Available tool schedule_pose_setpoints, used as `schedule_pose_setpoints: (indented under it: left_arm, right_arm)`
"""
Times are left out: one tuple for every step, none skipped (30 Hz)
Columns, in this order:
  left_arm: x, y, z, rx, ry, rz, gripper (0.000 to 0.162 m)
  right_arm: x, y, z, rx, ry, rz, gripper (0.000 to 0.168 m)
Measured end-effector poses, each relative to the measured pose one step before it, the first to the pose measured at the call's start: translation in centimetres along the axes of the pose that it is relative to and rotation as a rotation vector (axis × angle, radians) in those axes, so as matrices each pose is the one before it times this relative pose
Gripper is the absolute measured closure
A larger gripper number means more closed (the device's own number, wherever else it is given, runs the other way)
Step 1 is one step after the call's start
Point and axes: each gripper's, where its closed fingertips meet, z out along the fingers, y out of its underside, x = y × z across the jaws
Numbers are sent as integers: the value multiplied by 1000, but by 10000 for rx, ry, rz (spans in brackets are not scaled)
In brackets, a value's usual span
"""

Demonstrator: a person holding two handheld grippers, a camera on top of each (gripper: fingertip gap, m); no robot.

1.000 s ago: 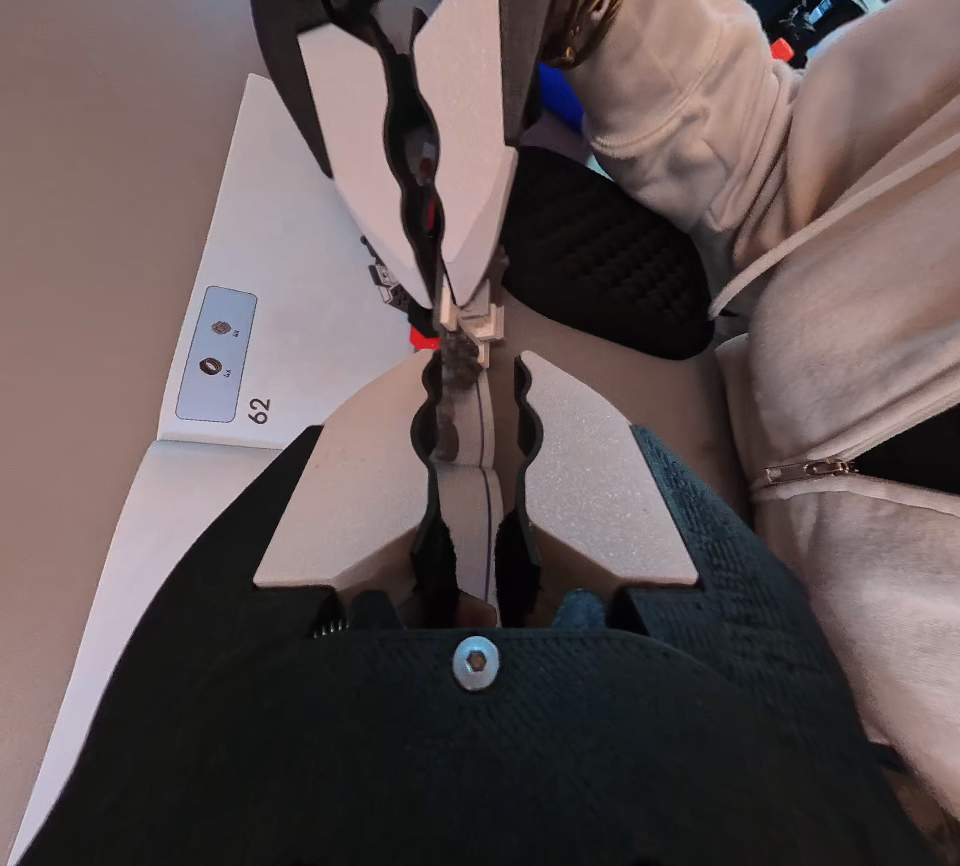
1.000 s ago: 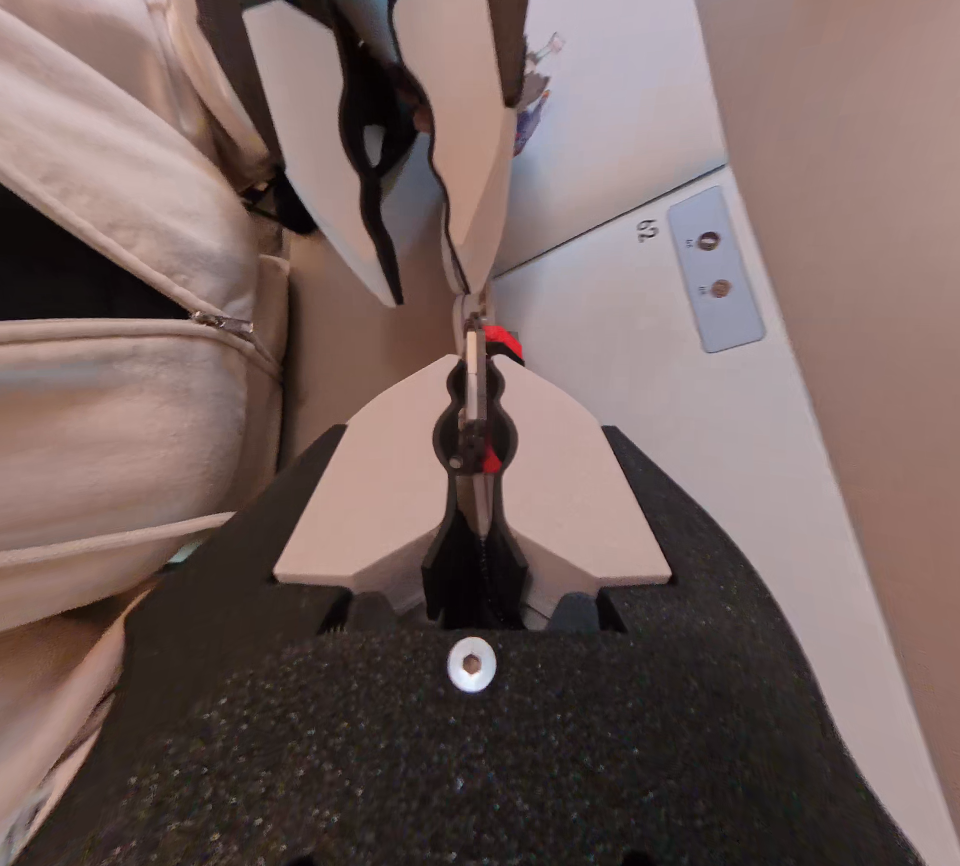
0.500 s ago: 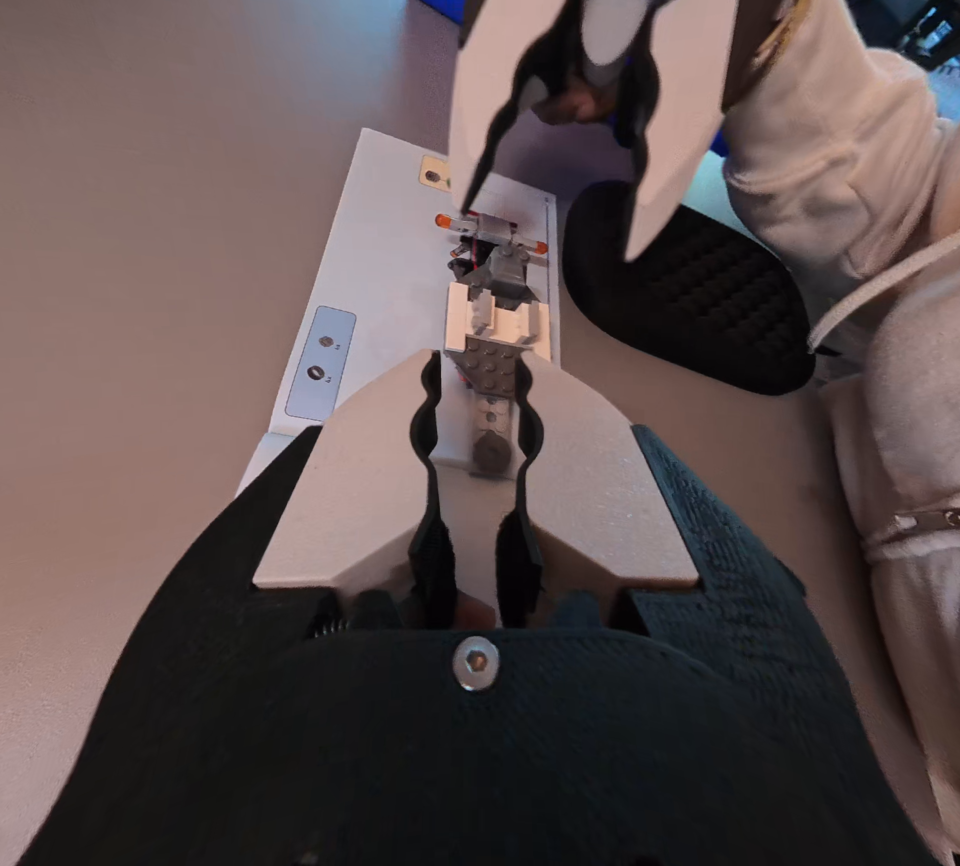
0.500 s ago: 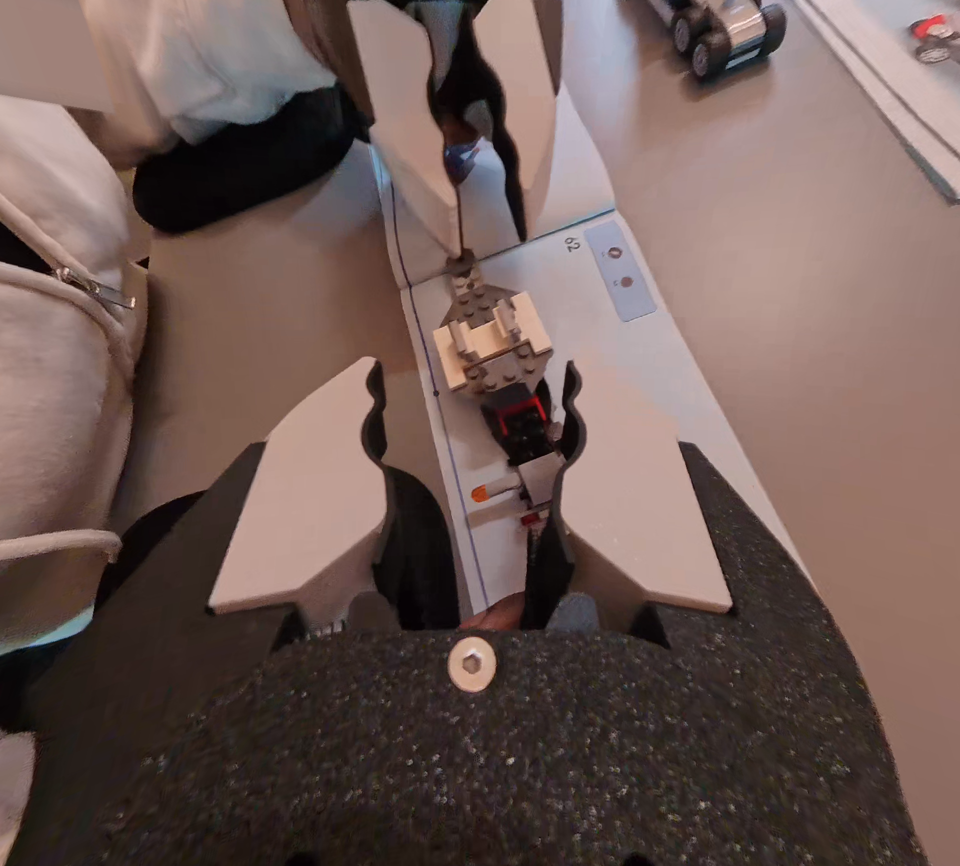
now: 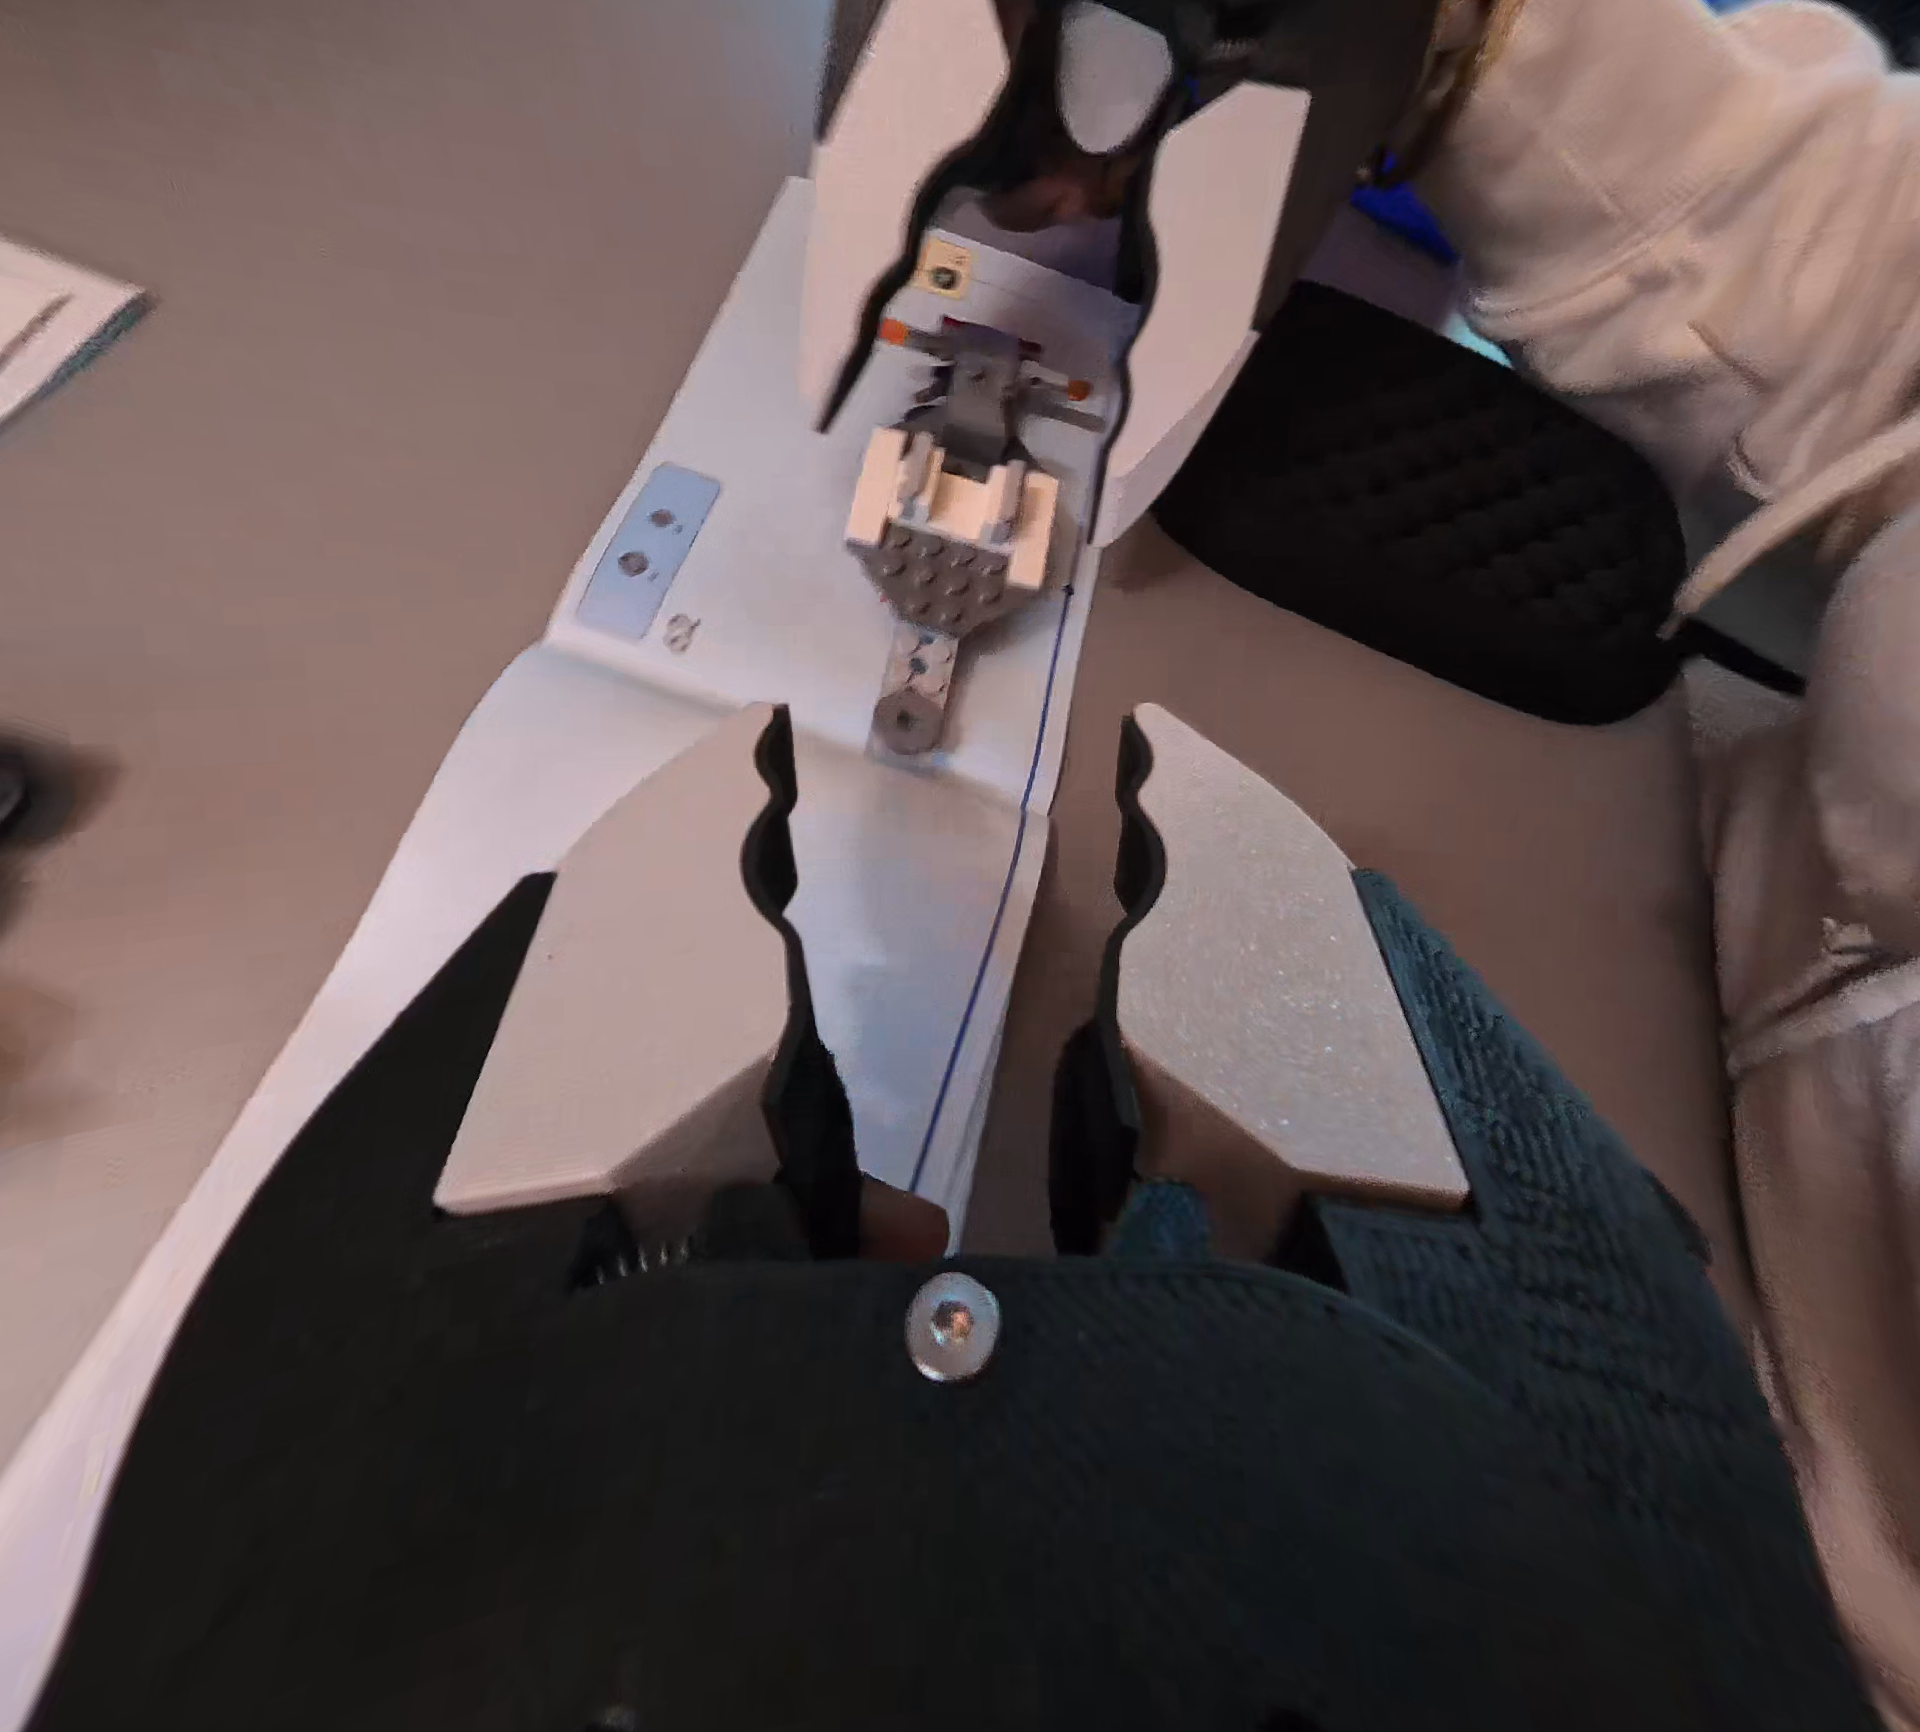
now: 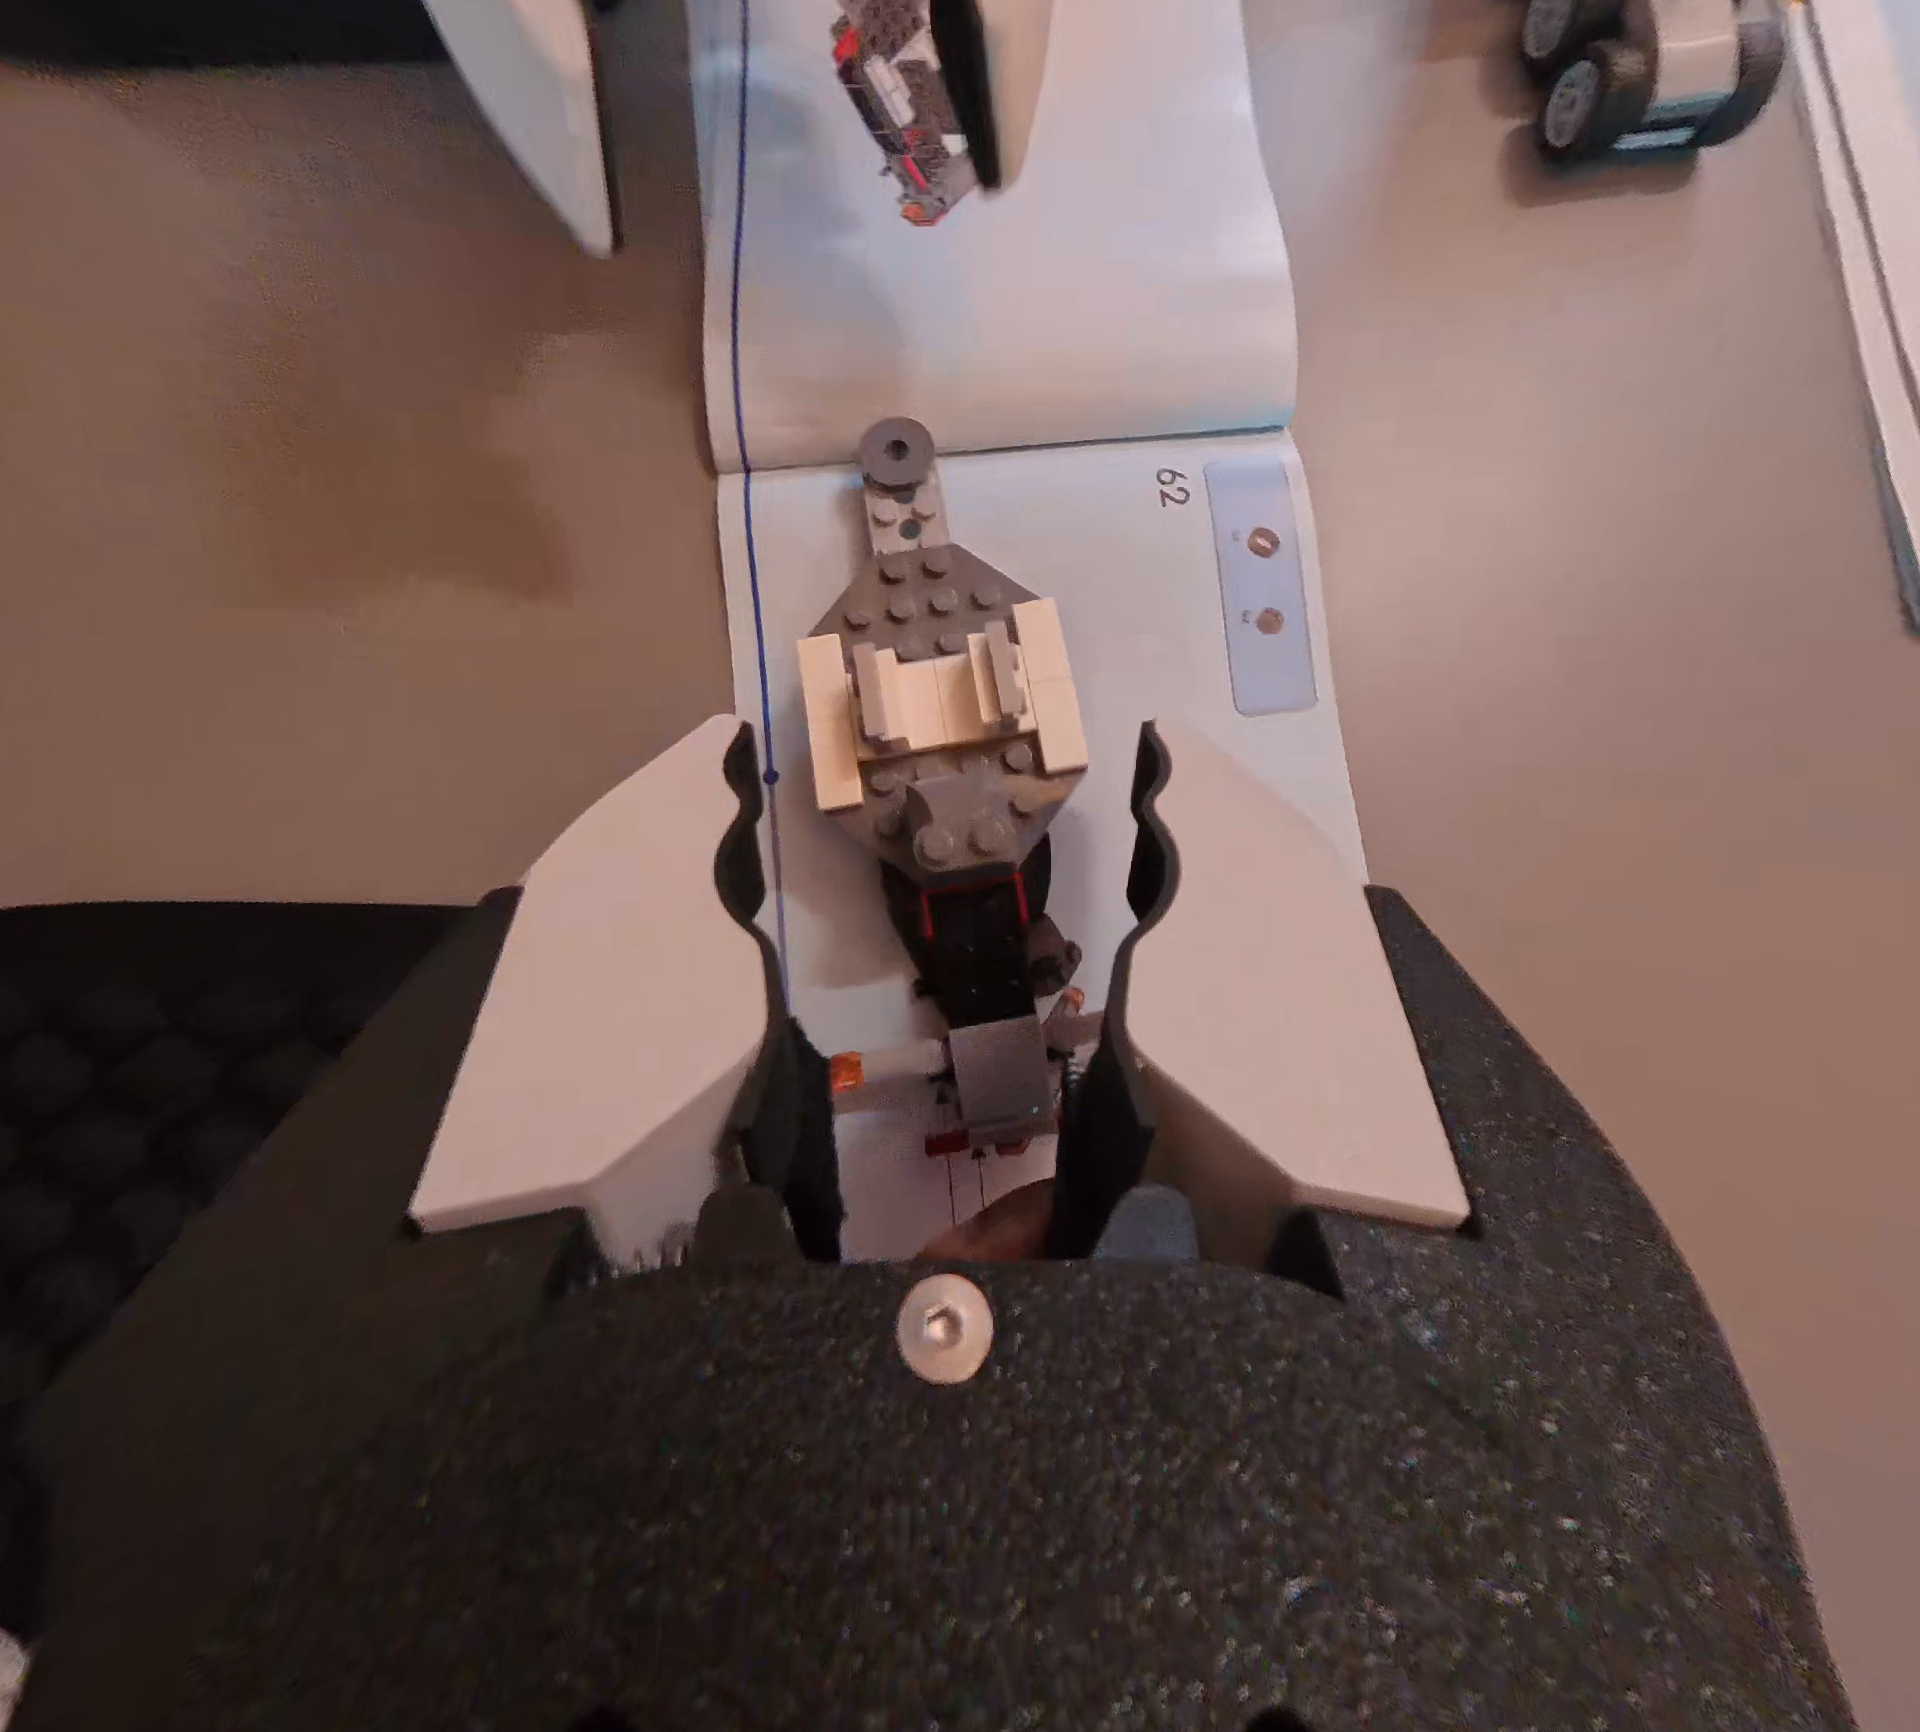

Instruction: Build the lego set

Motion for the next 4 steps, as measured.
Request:
schedule_pose_setpoints:
  left_arm:
    - [-290, 236, -851, 161, -538, -224, 102]
    - [-282, 303, -822, 117, -481, -219, 103]
    - [-296, 398, -801, 31, -420, -211, 103]
    - [-262, 359, -808, 35, -377, -157, 103]
  right_arm:
    - [-119, -127, 191, -64, -129, -155, 103]
    - [-102, 43, 164, -146, -100, -102, 107]
    - [25, 290, 129, -291, -15, -25, 109]
    - [103, 384, 92, -333, 56, -17, 113]
